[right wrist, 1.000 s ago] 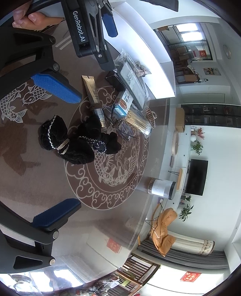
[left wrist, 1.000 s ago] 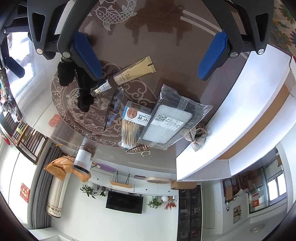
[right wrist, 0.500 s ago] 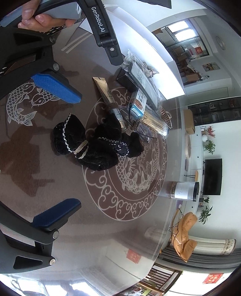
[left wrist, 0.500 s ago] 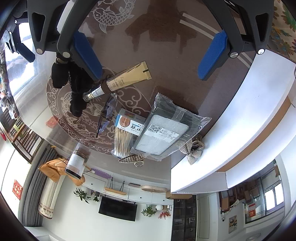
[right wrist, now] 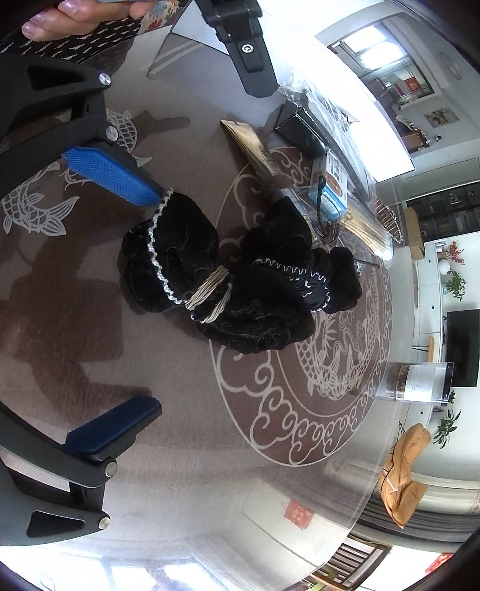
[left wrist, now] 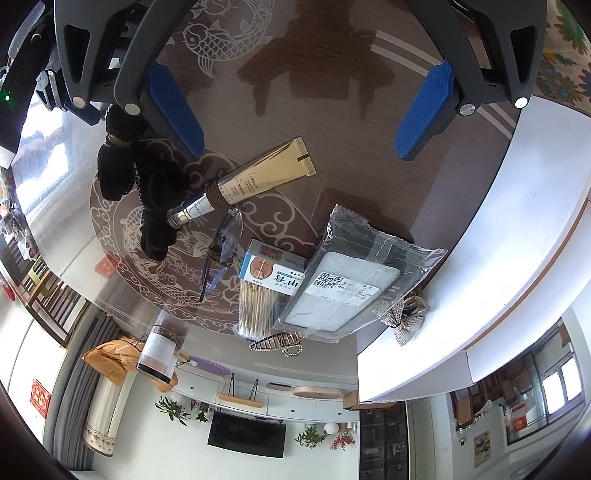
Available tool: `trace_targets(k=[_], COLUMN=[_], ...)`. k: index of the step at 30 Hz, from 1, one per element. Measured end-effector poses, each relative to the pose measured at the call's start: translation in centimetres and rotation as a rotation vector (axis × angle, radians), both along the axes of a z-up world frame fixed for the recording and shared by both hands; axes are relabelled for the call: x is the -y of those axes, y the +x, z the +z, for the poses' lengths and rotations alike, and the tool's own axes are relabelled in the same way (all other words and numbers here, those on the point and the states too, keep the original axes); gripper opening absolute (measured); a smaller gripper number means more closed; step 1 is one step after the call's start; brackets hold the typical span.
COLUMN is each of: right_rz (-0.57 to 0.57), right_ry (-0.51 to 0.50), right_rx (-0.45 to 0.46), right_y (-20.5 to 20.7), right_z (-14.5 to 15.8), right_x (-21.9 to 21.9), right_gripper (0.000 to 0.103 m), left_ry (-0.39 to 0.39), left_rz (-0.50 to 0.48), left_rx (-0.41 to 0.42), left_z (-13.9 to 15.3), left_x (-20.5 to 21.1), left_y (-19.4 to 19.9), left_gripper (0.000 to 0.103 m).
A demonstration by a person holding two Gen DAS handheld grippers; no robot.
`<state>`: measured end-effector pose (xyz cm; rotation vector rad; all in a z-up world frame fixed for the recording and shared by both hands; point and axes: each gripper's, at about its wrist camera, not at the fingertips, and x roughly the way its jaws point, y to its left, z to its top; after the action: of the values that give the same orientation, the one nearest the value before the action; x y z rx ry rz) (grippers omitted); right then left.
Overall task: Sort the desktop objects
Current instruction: 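Move the right tool to the black velvet pouch while the left tool approaches the gold tube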
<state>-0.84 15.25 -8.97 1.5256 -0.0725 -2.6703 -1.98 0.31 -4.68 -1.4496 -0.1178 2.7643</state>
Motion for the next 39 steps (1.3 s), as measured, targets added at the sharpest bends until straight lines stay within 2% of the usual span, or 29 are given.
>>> trace_targets(k=[5, 9, 19, 25, 28, 30, 35, 39], right_rz=[0.008, 0.017, 0.069, 0.171, 0.183, 0.163, 0.162, 0.161], right_ry=[0.041, 0.083, 0.084, 0.077, 0.070, 0.070, 0.072, 0.072], right_rx=[0.005, 0.007, -0.023, -0.080, -0.094, -0.094, -0.095, -0.095], right_y=[-0.5, -1.0, -1.7, -1.8, -1.7, -1.8, -1.9, -1.9], right_z=[-0.3, -0.3, -0.4, -0.5, -0.6, -0.6, -0.6, -0.6], right_x=[0.4, 0.7, 0.0, -1.6, -2.8, -3.0, -3.0, -3.0], right_gripper=[0.103, 0.103, 0.103, 0.103, 0.103, 0.103, 0.103, 0.103], left_ry=[-0.008, -0.025, -0.074, 0.023, 0.054, 0.008, -0.179, -0.181], left_rz=[-0.013, -0.017, -0.066, -0.099, -0.121, -0.179, -0.361, -0.434], left_rx=[0.014, 0.065, 0.137, 0.173, 0.152, 0.131, 0.125, 0.163], left_z=[-0.3, -1.4, -3.1, -3.2, -2.4, -1.8, -2.2, -3.5], left_x=[-0.4, -0.8, -2.1, -0.8, -0.4, -1.0, -3.2, -4.2], left_y=[-0.2, -0.7, -1.7, -2.5, -3.1, -3.6, -5.2, -6.0], left_gripper=[0.103, 0.103, 0.103, 0.103, 0.103, 0.103, 0.103, 0.103])
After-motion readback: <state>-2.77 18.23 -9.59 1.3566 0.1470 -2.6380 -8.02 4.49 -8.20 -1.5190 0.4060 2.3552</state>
